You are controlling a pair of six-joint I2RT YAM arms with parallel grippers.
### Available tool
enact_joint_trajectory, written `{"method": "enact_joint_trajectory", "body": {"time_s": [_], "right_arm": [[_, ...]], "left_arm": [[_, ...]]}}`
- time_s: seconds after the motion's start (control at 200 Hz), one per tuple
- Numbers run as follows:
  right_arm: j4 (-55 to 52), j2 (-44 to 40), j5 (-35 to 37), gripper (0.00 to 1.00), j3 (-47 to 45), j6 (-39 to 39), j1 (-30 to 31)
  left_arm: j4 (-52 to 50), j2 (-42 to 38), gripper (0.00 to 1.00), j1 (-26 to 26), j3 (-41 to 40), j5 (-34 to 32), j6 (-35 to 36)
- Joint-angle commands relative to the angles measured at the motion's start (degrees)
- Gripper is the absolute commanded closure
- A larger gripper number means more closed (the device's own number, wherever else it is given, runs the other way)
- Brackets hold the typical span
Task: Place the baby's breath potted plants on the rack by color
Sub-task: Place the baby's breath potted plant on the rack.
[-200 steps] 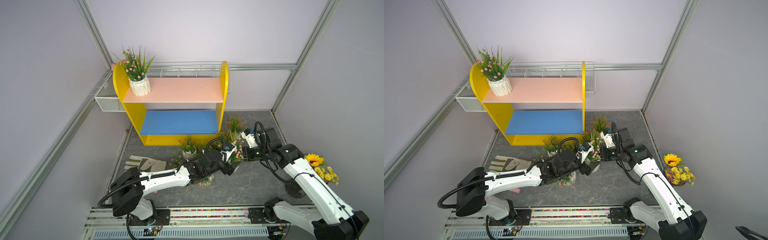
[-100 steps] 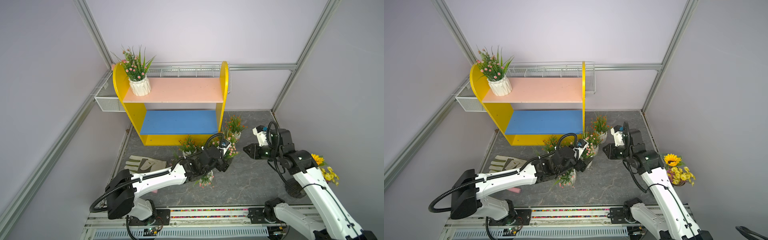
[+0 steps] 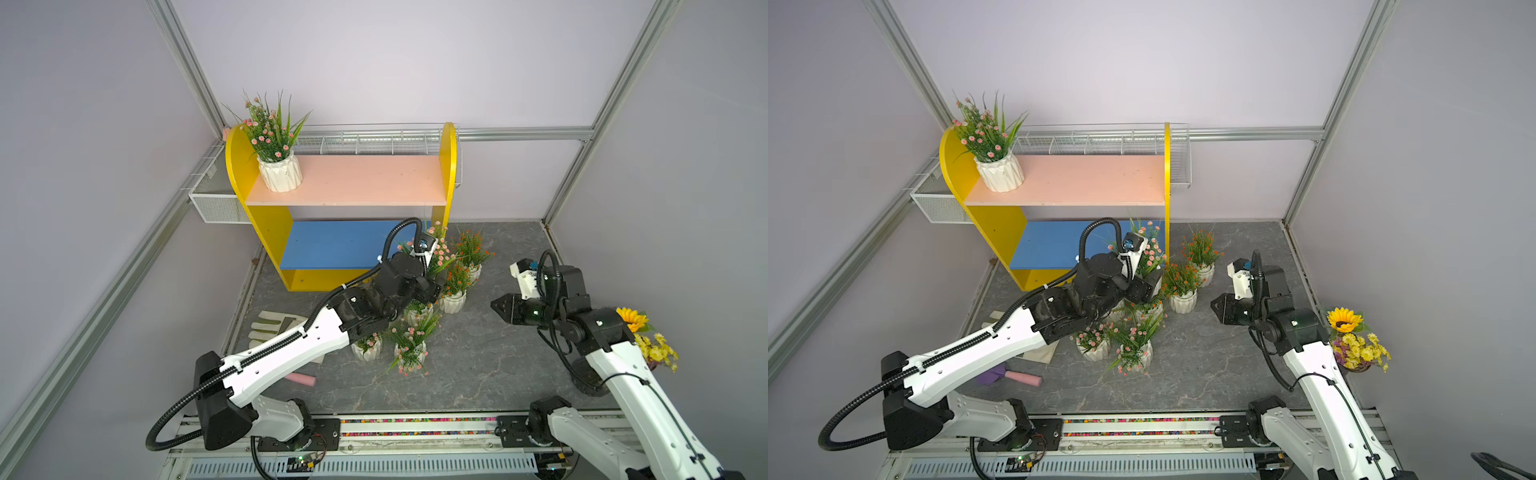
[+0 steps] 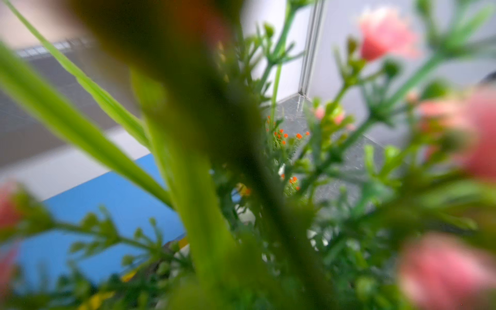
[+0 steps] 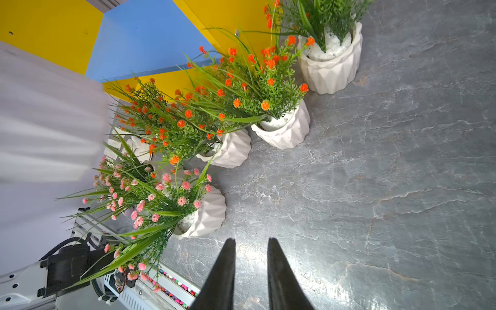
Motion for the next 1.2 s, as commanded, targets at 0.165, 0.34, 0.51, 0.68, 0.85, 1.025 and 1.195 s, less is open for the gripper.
{"method": "enact_joint_trajectory", "body": {"time_s": [0.165, 0.34, 0.51, 0.68, 0.85, 1.025, 1.195], "right_arm": [[5.9, -0.5, -3.0, 0.75, -5.4, 1.8, -0.4], [6.9, -0.9, -3.8, 0.75, -6.6, 2.1, -0.4], [5.4, -1.5, -3.1, 0.75, -6.6, 1.3, -0.5], [5.3, -1.8, -3.1, 0.75, -8.4, 1.2, -0.4], [5.6, -2.2, -3.3, 0.75, -9.2, 1.3, -0.4], [4.9, -3.6, -3.1, 0.75, -9.8, 1.6, -0.4], [2.9, -4.2, -2.6, 0.75, -8.5, 1.5, -0.4]], "left_arm": [[-10.6, -0.3, 0.89, 3.9, 15.3, -6.5, 3.7], [-15.5, 0.6, 0.90, 9.9, 23.5, -2.9, 3.8], [-20.2, 3.1, 0.91, 14.1, 32.2, -1.3, 4.4], [-24.7, 6.9, 0.91, 18.4, 41.2, 0.3, 4.2], [-26.2, 10.2, 0.91, 23.4, 47.8, 3.7, 3.3], [-29.3, 15.3, 0.92, 28.0, 56.7, 6.7, 3.4], [-30.2, 20.9, 0.92, 32.5, 63.9, 8.7, 3.2]]}}
